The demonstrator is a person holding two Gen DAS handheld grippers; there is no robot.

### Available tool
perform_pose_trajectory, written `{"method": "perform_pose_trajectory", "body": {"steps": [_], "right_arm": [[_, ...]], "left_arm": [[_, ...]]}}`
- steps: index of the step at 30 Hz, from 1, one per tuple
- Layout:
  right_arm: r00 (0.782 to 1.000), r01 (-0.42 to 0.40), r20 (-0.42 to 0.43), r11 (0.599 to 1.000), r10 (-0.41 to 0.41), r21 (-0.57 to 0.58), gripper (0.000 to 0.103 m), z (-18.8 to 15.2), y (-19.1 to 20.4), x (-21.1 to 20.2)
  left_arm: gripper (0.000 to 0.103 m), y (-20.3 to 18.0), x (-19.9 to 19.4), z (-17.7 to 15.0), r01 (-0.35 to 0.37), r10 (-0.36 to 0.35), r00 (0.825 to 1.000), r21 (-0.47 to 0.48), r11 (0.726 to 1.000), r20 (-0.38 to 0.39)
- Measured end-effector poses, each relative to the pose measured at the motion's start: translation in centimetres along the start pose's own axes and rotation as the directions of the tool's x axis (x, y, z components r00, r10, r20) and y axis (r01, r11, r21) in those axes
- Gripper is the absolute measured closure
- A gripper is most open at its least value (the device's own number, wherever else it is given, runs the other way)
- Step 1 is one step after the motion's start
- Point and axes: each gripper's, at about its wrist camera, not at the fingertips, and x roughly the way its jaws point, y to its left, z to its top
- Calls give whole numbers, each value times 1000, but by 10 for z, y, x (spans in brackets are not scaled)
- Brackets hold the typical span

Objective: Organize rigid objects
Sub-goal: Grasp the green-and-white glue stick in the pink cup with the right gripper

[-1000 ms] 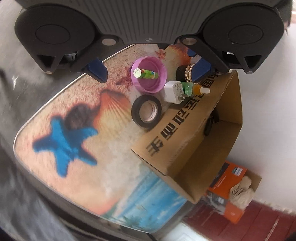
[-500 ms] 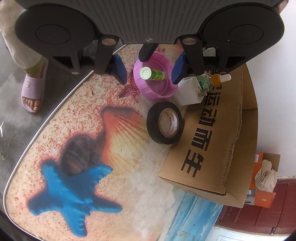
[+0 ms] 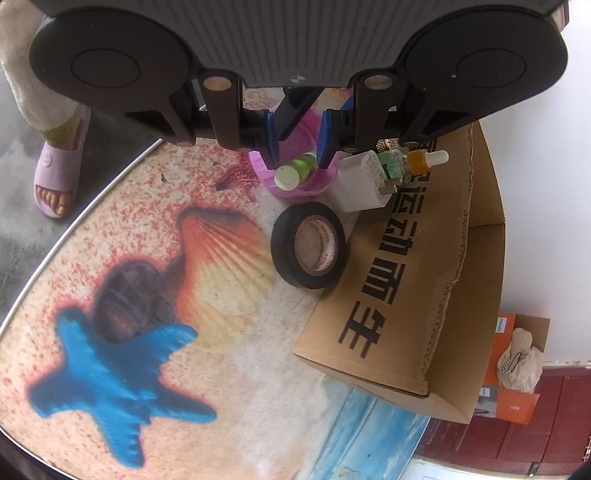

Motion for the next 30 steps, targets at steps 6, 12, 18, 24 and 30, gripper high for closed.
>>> {"method": "perform_pose_trajectory", "body": {"steps": [6,12,18,24,30], "right_arm": [[1000,14,16,1000,-14,-3,79,4,-1,0],[999,28,24,1000,-28,-1,79,13,-4,4],[1000,26,17,1000,-25,-13,79,16,-1,9],[999,37,31,999,-36,-31,79,20,0,15],[998,38,44,998,-35,-59,79,22,6,18]], "left_arm": [[65,1,-1,5,-14,14,1000,7,1000,12],[69,-5,11,11,-22,23,1000,47,999,-13],[72,-11,13,11,-29,30,999,47,998,-21],[75,-6,22,11,-20,22,999,53,998,-37],[83,-7,24,8,-18,20,999,43,999,-28]]}}
